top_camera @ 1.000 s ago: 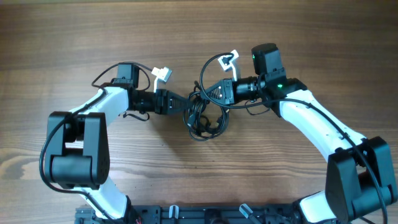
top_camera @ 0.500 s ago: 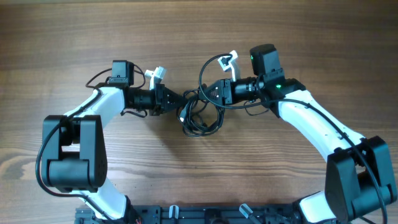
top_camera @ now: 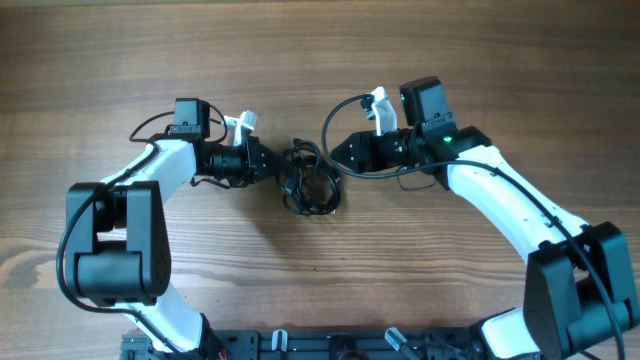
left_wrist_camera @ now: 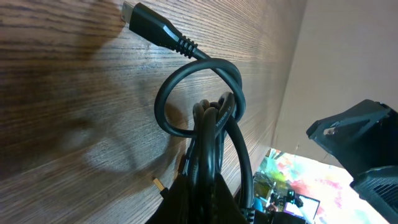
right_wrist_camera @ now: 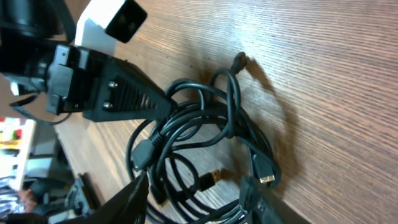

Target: Untangle cables

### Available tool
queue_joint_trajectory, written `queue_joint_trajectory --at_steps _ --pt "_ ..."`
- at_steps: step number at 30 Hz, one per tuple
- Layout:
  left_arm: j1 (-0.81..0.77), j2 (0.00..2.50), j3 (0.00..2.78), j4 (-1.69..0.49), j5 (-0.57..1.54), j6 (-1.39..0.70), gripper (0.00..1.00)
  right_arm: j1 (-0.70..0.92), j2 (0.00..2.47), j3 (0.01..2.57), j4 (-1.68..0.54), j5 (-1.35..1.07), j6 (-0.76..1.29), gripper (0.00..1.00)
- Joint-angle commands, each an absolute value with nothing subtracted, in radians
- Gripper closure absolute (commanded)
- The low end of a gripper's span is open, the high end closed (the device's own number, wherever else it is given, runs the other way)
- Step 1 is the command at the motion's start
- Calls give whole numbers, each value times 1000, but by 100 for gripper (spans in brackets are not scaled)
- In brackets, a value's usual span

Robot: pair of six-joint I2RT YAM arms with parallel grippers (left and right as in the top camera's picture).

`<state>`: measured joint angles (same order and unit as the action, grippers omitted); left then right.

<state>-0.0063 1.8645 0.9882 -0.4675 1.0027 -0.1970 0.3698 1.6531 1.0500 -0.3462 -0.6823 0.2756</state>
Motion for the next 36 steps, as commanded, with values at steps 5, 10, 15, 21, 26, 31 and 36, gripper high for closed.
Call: queue_joint_trajectory --at_steps 5,10,15,21,26,31,36 --pt "-80 1871 986 -450 848 -161 96 535 1631 1071 -294 -211 257 47" --pt "-99 1871 986 -454 745 -168 96 590 1631 1071 -250 -121 113 59" --pt "-156 1873 984 -463 628 -161 96 598 1663 1071 -247 -146 78 58" --pt "-178 1874 984 -452 599 -162 96 645 1777 1071 -208 -173 14 61" --pt "-178 1874 984 -453 600 -162 96 655 1820 1071 -161 -124 0 63" --pt "-178 1874 984 -453 601 -162 96 654 1869 1071 -141 -65 1 63" --pt "-179 1874 984 -453 601 -165 96 654 1873 1071 -129 -19 0 62"
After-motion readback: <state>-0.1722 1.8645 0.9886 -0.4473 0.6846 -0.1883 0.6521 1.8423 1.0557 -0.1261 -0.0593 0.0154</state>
